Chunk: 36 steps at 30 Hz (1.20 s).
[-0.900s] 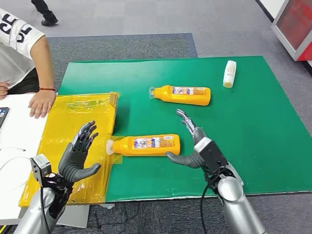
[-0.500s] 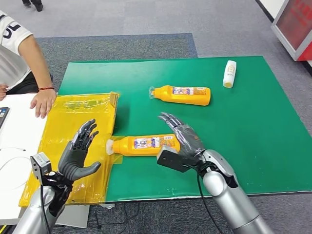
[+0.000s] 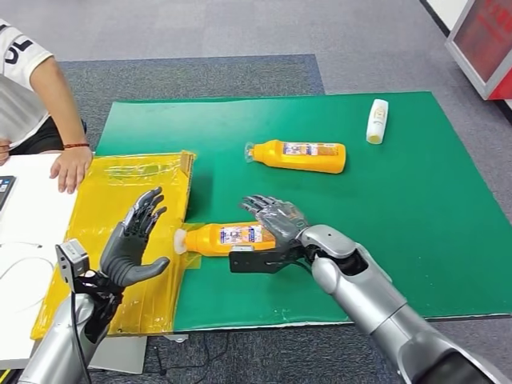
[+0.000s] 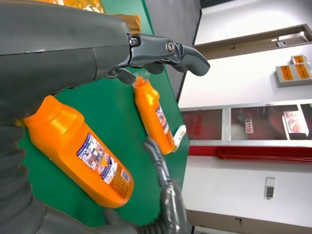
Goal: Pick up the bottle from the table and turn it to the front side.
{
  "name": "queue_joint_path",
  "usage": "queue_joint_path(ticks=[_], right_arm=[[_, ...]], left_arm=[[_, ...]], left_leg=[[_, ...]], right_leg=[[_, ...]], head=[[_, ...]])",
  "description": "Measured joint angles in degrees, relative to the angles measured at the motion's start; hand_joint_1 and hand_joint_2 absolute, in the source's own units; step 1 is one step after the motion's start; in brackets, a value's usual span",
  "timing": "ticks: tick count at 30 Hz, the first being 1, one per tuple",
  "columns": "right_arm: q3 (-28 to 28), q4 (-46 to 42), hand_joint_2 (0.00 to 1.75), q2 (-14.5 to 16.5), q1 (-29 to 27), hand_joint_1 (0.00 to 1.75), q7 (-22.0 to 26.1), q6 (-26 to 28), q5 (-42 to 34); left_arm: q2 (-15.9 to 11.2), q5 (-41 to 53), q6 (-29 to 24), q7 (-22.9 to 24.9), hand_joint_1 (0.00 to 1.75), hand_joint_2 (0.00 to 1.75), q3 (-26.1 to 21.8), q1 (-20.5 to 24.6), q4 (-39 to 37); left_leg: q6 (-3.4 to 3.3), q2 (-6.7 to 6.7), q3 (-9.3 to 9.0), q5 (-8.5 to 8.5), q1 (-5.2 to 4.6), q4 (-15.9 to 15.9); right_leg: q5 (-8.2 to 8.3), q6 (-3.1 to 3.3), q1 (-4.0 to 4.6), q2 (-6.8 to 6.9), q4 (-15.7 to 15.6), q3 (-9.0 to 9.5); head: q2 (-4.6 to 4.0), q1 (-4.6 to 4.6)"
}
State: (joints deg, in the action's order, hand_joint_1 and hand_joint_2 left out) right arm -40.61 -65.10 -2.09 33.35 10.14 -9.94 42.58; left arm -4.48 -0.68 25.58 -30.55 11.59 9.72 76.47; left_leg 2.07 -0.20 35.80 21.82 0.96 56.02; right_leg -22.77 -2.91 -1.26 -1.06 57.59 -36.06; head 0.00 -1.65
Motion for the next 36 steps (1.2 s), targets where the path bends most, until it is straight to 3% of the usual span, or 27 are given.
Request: queue_joint_path(ticks=[15,28,36], right_arm=[[-9.59,15.62,1.75,2.52,8.68,0.00,-5.45,-3.21,1.18],[-11.26,20.20,1.75,3.37,10.63,0.00,-9.06,-3.95,-1.03],[-11.32,21.32,1.75,3.38,10.69,0.00,-8.08,-5.07,-2.86]], left_arm=[[0.22,0.49,-0.20,-0.55,0.00,1.75,0.17,0.95,-2.38],[0.24,0.70,-0.25,-0.01,0.00,1.75,0.06,0.90,-2.79],[0.24,0.80,-0.23,-0.01,0.00,1.75,-0.11,0.92,-3.25]], left_leg=[[0.00,0.00,0.01,0.00,0.00,0.00],[0.00,0.00,0.00,0.00,0.00,0.00],[0.00,0.00,0.00,-0.01,0.00,0.00]], right_leg=[[0.00,-0.01,0.00,0.00,0.00,0.00],[0.00,-0.01,0.00,0.00,0.00,0.00],[0.00,-0.01,0.00,0.00,0.00,-0.01]], head=[[0.00,-0.01],[-0.01,-0.01],[0.00,-0.01]])
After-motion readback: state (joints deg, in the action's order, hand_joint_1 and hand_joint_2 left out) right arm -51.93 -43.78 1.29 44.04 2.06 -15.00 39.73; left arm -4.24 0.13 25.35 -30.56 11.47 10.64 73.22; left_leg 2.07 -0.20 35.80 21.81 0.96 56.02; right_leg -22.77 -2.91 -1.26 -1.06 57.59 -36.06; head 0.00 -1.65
